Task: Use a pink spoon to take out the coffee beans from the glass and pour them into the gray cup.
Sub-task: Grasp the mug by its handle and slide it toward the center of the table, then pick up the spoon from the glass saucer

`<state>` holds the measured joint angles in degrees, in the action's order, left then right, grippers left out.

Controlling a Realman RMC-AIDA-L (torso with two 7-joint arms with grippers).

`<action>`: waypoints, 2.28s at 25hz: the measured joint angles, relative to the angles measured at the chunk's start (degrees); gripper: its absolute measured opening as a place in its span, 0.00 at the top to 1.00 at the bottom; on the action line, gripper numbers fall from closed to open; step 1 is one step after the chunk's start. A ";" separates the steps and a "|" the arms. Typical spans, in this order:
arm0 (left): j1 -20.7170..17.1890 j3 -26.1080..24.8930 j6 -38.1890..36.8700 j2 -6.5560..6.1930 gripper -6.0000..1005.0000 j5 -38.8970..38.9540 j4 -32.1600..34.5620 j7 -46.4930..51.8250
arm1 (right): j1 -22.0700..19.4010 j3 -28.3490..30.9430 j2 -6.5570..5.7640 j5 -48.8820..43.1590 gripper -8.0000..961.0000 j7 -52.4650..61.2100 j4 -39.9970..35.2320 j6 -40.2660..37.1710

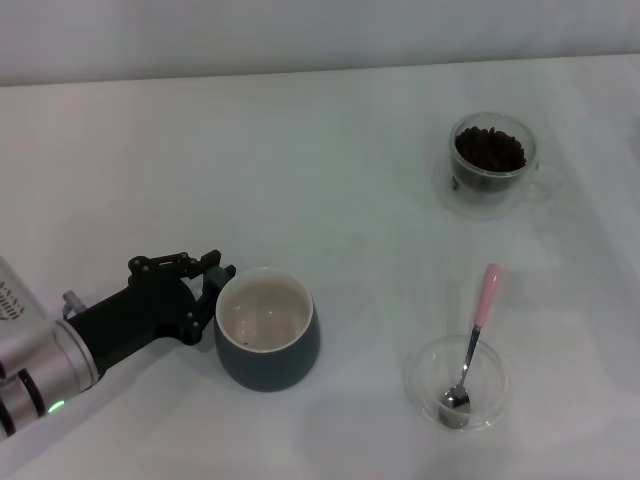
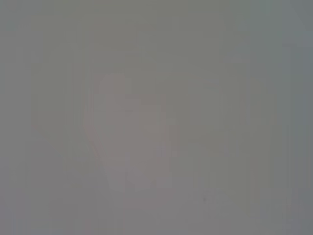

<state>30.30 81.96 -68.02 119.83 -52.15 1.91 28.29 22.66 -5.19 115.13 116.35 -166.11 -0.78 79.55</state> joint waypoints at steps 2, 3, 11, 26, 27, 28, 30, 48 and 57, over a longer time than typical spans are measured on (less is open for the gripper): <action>-0.28 0.03 0.00 -0.02 0.84 0.03 0.20 0.00 | -0.06 0.05 0.00 0.00 0.09 0.00 0.00 0.01; -0.61 0.04 0.00 -0.07 0.84 0.15 0.25 0.00 | -0.07 0.07 0.00 0.01 0.09 0.00 0.04 0.03; -1.64 0.11 0.01 -0.13 0.67 0.07 0.29 0.01 | -0.19 0.09 0.00 0.01 0.09 0.06 0.45 0.09; -13.31 -0.19 -2.84 -0.42 0.51 4.79 8.01 -0.14 | -2.76 -0.34 -0.08 0.01 0.09 0.08 0.01 -0.14; -13.66 -0.19 -3.20 -0.43 0.50 5.30 8.04 -0.13 | -2.94 -0.36 -0.10 0.01 0.09 0.09 0.00 -0.15; -14.18 -0.19 -3.69 -0.44 0.49 6.15 8.06 -0.24 | -3.21 -0.43 -0.13 0.01 0.09 0.12 -0.01 -0.16; -15.16 -0.21 -4.53 -0.47 0.46 7.88 8.09 -0.75 | -3.65 -0.67 -0.15 -0.21 0.09 0.57 -0.02 -0.16; -19.32 -7.68 -11.87 -1.21 0.25 21.24 8.17 -6.59 | -9.29 -20.10 -3.39 -20.74 0.10 65.53 -19.29 -8.61; -18.64 -11.39 -11.90 -1.49 0.25 21.62 8.73 -8.50 | -7.04 -21.55 -7.35 -39.53 0.10 83.97 -17.76 -0.47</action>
<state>11.66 70.57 -79.92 118.34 -30.53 10.65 19.79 15.62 -26.74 107.78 76.82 -82.14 -18.54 79.08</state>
